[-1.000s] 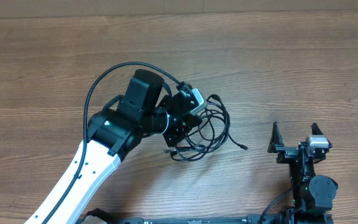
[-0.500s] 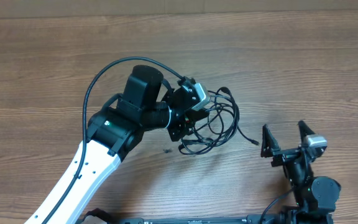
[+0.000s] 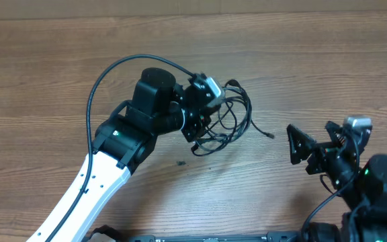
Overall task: Untangle cables
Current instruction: 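Move the right gripper toward the held bundle and grasp a cable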
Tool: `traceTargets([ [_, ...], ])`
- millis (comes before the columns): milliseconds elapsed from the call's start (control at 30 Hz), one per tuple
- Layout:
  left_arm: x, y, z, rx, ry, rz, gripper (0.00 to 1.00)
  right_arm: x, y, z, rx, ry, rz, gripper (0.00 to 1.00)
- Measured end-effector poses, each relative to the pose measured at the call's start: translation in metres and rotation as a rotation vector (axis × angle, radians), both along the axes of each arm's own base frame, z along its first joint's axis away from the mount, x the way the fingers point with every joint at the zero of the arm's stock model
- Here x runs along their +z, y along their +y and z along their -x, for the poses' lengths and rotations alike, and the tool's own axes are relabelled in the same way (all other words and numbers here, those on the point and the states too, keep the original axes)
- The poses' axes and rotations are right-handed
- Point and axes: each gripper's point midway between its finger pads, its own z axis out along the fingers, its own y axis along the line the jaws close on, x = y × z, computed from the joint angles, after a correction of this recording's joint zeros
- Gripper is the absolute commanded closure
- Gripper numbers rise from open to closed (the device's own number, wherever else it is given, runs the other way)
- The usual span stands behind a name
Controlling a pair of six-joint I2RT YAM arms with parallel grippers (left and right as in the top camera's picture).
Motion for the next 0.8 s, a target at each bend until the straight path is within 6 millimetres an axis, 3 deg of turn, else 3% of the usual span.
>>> traceTargets([
  [133, 0.006, 0.007, -0.017, 0.141, 0.032, 0.041, 0.96, 0.028, 0.029, 0.002, 0.172, 0.004, -0.073, 0.0],
  [200, 0.007, 0.009, -0.021, 0.19, 0.061, 0.065, 0.96, 0.032, 0.045, 0.009, 0.273, 0.006, -0.116, 0.0],
  [333, 0.007, 0.01, -0.023, 0.255, 0.139, 0.116, 0.96, 0.045, 0.08, 0.037, 0.532, 0.0, -0.223, 0.0],
  [433, 0.008, 0.006, -0.018, 0.242, 0.176, 0.144, 0.96, 0.048, 0.086, 0.044, 0.58, 0.018, -0.273, 0.0],
  [567, 0.01, -0.001, -0.009, 0.184, 0.212, 0.173, 0.96, 0.041, 0.085, 0.036, 0.536, 0.113, -0.36, 0.0],
  [800, 0.015, -0.011, 0.006, 0.095, 0.256, 0.208, 0.96, 0.002, 0.08, 0.0, 0.458, 0.35, -0.479, 0.0],
])
